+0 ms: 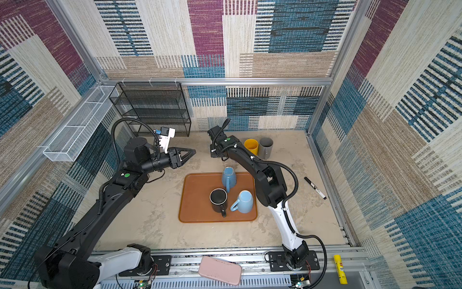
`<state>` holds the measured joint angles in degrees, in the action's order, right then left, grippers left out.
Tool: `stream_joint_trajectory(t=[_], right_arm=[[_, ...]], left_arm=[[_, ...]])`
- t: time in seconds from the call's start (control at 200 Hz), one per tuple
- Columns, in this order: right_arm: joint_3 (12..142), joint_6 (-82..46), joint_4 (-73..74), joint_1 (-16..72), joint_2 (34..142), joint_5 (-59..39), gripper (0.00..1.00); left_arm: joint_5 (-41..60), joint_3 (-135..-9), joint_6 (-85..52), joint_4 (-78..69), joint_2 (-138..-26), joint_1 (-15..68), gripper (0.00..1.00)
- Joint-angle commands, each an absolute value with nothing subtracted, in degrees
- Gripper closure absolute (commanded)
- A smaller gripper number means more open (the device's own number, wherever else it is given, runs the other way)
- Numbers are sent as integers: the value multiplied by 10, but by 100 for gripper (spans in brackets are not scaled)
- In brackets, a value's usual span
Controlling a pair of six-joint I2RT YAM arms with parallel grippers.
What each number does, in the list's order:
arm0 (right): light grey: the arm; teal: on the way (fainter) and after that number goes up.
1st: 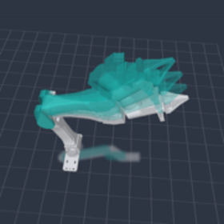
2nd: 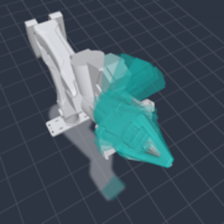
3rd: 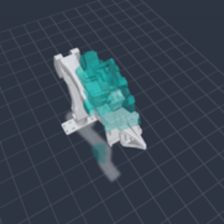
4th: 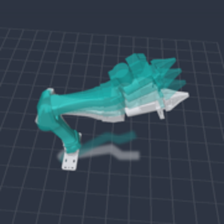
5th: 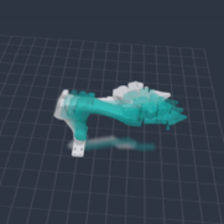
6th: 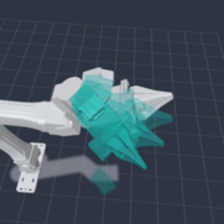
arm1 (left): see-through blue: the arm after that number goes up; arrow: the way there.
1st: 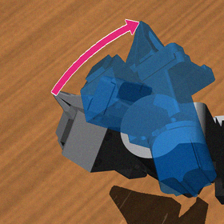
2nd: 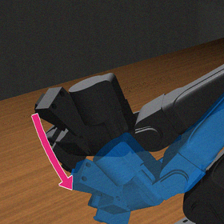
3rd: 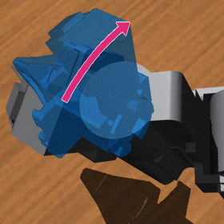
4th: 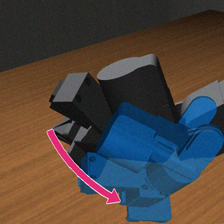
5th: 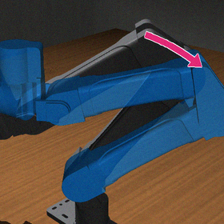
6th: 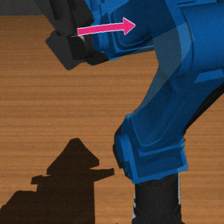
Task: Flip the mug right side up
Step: 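Carry the white mug by its handle with the right gripper beside the lavender mug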
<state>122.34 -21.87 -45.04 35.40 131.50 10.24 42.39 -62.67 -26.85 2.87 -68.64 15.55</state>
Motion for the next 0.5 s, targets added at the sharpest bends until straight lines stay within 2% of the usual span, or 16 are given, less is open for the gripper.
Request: stream_joint_trajectory(t=[0.0,0.496], right_arm=[[1241,-223,-443,355,1323,132,100],[1272,-221,-468,355,1356,137,100]], left_arm=[[428,-626,-244,25,-687,156,59],[429,-628,-242,30,-690,155,59]])
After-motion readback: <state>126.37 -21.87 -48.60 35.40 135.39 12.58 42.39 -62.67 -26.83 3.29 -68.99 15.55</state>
